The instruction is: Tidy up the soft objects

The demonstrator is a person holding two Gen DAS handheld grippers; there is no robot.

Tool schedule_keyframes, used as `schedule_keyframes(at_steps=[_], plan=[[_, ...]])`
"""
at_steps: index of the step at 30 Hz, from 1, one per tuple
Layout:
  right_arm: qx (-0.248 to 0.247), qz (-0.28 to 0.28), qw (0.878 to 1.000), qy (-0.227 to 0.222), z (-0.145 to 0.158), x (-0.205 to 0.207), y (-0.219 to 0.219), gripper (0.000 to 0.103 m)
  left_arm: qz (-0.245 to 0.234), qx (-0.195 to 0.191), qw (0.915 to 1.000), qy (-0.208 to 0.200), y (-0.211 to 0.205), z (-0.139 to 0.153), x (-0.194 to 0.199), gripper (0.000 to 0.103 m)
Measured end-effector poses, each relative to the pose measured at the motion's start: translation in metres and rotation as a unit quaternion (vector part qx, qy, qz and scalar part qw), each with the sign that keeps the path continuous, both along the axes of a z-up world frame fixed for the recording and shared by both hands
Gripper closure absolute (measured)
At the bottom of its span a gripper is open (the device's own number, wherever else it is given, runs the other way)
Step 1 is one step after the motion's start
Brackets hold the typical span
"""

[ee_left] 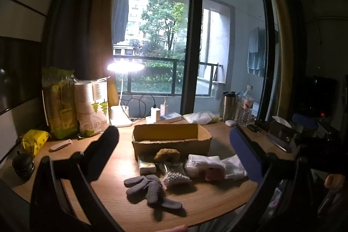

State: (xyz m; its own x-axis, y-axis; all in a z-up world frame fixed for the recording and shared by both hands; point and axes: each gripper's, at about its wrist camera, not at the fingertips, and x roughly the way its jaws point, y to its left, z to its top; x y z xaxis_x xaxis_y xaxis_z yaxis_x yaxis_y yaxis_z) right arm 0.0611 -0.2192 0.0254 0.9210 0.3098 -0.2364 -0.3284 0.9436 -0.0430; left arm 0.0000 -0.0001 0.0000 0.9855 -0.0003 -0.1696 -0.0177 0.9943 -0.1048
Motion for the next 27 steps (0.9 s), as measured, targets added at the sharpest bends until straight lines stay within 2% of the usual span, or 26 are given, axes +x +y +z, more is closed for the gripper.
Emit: schedule_keyframes(at_steps=[27], plan=[[0.0,0.002,1.0,0.007,-0.0042,0.0034,0.0001,0.004,0.001,0.0,1.0,0.001,-0.0018,-0.0004,-0.0002,0.0]])
